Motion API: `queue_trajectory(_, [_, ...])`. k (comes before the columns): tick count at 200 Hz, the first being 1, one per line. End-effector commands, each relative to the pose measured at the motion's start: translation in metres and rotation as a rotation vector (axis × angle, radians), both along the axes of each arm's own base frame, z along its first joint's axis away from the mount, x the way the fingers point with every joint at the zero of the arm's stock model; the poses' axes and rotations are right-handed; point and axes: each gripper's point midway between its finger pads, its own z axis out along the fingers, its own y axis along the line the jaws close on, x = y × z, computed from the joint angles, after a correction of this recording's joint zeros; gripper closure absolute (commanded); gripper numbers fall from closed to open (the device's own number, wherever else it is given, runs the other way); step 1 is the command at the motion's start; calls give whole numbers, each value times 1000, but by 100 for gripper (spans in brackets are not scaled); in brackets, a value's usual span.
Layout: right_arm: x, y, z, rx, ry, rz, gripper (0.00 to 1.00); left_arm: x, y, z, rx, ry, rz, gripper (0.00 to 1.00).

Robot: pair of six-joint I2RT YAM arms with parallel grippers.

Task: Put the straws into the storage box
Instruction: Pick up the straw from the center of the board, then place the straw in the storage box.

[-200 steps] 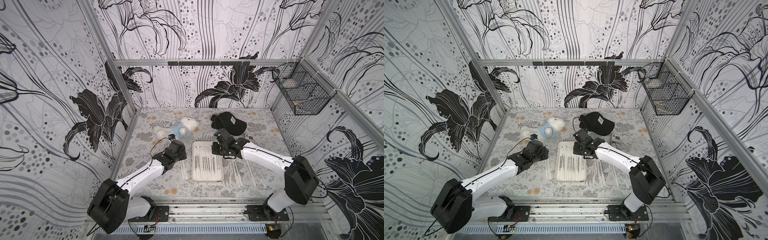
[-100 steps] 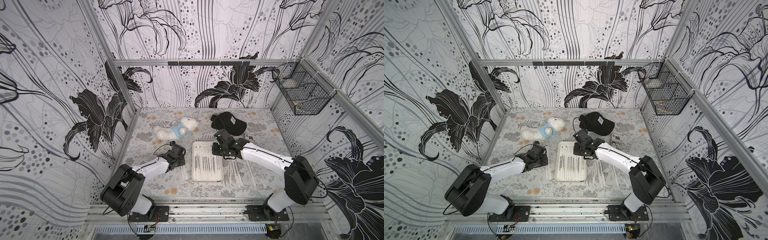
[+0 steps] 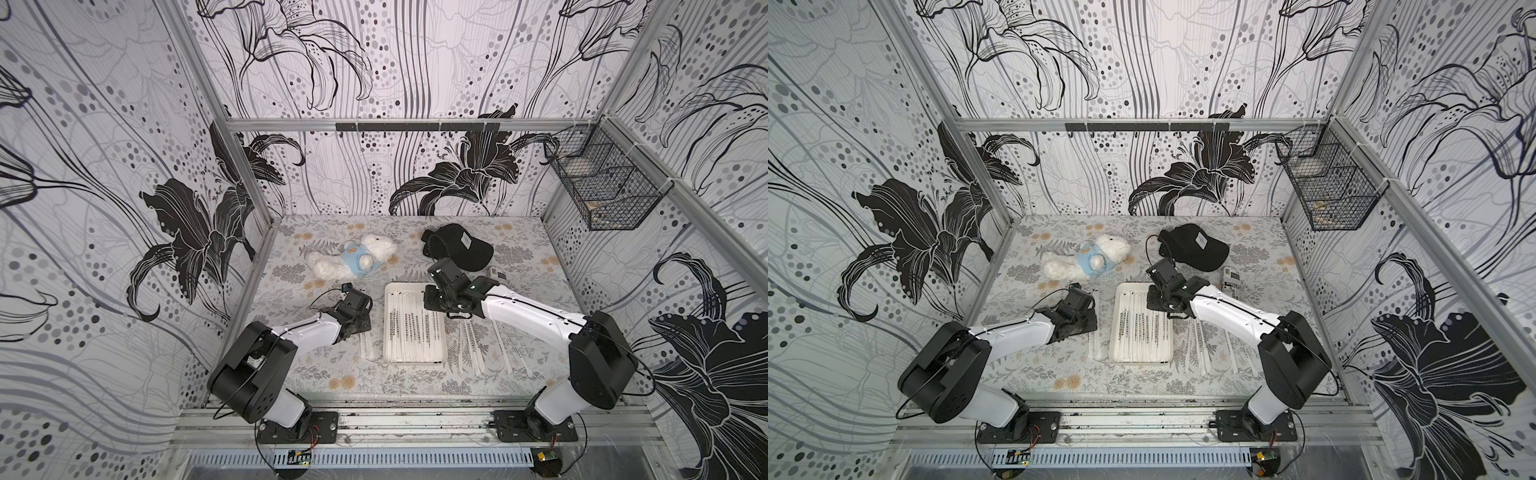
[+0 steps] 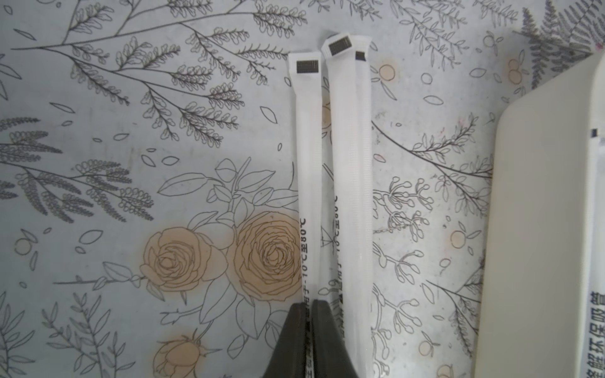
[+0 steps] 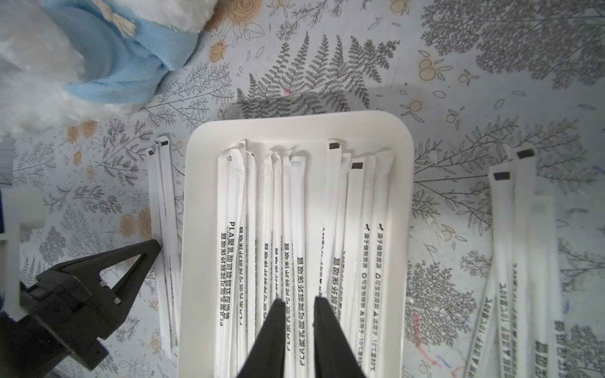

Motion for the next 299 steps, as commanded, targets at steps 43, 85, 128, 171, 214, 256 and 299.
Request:
queue_trajectory(43, [5, 4, 6, 0, -15, 27, 80, 9, 24, 58, 91, -110, 55, 98])
queue_trajectory(85, [5, -1, 11, -10, -30, 17, 80, 27, -34, 140, -23, -318, -73, 99])
queue_trajectory(128, [6, -9, 13, -9, -38, -3, 80, 10, -131, 127, -149, -295, -253, 99])
queue_trajectory(171, [2, -12, 9, -12, -31, -6, 80, 12, -140, 75, -94, -212, -251, 100])
queue_trajectory(214, [2, -11, 6, -8, -26, -5, 80, 13, -148, 46, -78, -156, -274, 100])
queue_trajectory(256, [0, -13, 4, -10, -23, -9, 80, 12, -152, 35, -98, -129, -264, 100])
queue_trajectory(299, [0, -13, 4, -9, -24, -9, 80, 9, -150, 18, -84, -96, -254, 98])
